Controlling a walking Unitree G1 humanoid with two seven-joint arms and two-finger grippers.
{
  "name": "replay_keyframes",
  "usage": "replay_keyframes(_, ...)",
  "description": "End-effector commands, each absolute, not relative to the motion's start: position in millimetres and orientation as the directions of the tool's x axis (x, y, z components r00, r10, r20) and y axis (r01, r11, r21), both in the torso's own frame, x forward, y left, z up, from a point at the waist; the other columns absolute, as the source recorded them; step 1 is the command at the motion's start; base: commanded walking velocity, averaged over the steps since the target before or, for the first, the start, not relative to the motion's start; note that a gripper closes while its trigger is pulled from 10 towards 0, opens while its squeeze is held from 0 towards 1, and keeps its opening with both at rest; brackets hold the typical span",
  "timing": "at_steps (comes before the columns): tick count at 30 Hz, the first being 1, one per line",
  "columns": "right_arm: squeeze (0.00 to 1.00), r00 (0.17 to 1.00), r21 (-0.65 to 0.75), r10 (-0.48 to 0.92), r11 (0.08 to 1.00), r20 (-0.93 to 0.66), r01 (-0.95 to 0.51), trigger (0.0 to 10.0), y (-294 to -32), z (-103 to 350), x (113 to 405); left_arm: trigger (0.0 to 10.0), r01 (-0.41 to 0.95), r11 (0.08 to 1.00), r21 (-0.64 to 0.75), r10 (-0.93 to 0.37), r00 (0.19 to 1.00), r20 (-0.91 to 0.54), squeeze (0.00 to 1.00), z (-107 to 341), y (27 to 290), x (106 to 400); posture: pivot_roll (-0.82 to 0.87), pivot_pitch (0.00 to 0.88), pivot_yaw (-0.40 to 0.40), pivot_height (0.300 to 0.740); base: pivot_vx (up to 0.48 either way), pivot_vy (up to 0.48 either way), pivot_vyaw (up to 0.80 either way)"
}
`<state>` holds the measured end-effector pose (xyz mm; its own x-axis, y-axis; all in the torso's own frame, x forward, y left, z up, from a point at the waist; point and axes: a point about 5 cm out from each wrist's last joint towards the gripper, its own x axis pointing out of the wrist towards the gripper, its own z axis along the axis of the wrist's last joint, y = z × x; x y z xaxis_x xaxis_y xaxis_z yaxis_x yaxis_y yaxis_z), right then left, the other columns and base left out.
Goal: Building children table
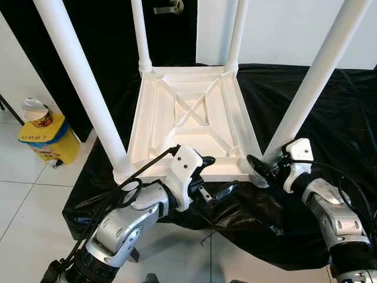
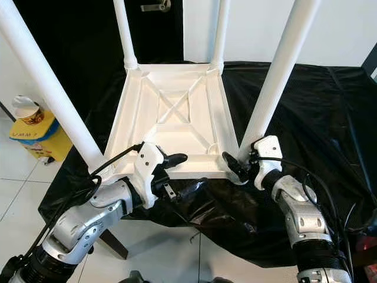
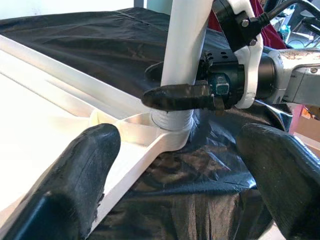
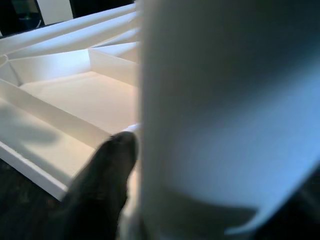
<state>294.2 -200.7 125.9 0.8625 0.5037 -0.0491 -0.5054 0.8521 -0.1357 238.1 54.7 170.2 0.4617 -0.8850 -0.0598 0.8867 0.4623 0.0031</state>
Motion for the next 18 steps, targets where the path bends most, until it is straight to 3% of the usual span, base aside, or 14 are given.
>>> replay_keyframes(1, 0.00, 0.837, -0.136, 0.544, 0.826, -0.068, -0.547, 0.0, -195, 122, 294, 10.0, 0.917, 0.399, 0.006, -0.915, 0.398, -0.064, 0.00, 171, 54, 235, 0.08, 0.041, -0.012, 0.740, 0.000, 0.000, 0.00)
replay_keyframes(4, 0.00, 0.828, -0.120, 0.555, 0.819, -0.081, -0.561, 0.0, -194, 118, 291, 10.0, 0.916, 0.402, 0.004, -0.914, 0.401, -0.065, 0.00, 171, 54, 234, 0.08, 0.050, -0.015, 0.740, 0.000, 0.000, 0.00)
replay_keyframes(5, 0.00, 0.826, -0.108, 0.557, 0.819, -0.089, -0.564, 10.0, -194, 116, 290, 10.0, 0.915, 0.403, 0.003, -0.913, 0.402, -0.066, 0.00, 170, 54, 234, 0.08, 0.052, -0.014, 0.740, 0.000, 0.000, 0.00)
replay_keyframes(18, 0.00, 0.866, -0.048, 0.496, 0.866, -0.061, -0.498, 10.0, -196, 112, 286, 10.0, 0.919, 0.395, 0.000, -0.917, 0.394, -0.071, 0.00, 170, 53, 235, 0.06, 0.060, -0.004, 0.740, 0.000, 0.000, 0.00)
